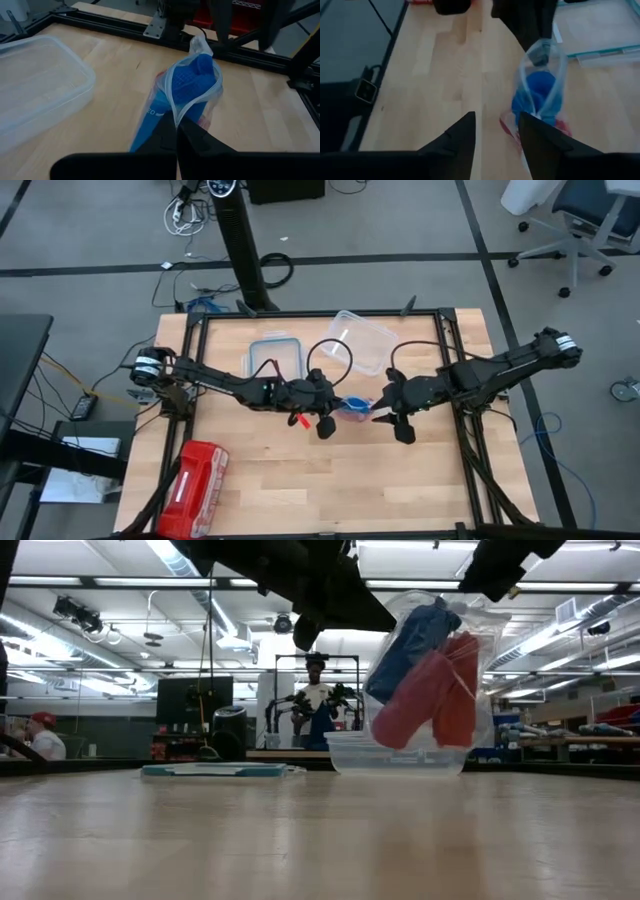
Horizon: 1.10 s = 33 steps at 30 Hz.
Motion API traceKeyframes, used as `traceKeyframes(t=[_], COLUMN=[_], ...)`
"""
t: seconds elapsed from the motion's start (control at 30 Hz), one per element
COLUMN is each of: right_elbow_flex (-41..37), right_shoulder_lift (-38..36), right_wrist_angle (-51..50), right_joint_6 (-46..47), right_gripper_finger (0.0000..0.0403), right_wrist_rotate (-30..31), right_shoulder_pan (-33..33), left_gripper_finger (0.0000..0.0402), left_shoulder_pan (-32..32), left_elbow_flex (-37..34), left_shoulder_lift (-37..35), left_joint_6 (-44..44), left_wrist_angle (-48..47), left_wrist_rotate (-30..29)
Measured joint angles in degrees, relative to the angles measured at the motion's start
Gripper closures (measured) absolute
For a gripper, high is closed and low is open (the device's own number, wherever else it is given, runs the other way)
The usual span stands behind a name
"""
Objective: Roll bandage
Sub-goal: Close the transparent zip bag
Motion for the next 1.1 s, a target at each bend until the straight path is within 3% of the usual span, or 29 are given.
traceKeyframes(t=[0.17,0.3,0.47,0.9,1.1], right_elbow_flex=[5.5,12.4,17.0,17.2,17.1], right_shoulder_lift=[6.2,10.4,16.3,27.2,26.4], right_wrist_angle=[-3.5,-8.3,-12.0,-8.1,-7.4], right_joint_6=[-3.3,-6.1,-7.2,-10.3,-9.6], right_gripper_finger=[0.0238,0.0232,0.0231,0.0232,0.0234], right_wrist_rotate=[1.3,6.2,4.6,4.4,6.4], right_shoulder_pan=[-0.8,-0.5,-1.2,-2.6,-3.6], left_gripper_finger=[0.0401,0.0401,0.0401,0.0401,0.0401], left_shoulder_pan=[0.0,0.0,0.0,0.0,-0.3], left_elbow_flex=[0.0,0.0,0.0,0.0,0.0], left_shoulder_lift=[0.0,0.0,0.0,0.0,0.0], left_joint_6=[-1.2,-1.6,-2.5,-2.8,-3.1], left_wrist_angle=[-0.4,-0.8,-1.2,-1.1,0.3], left_wrist_rotate=[-0.1,-0.1,-0.1,-0.5,-0.6])
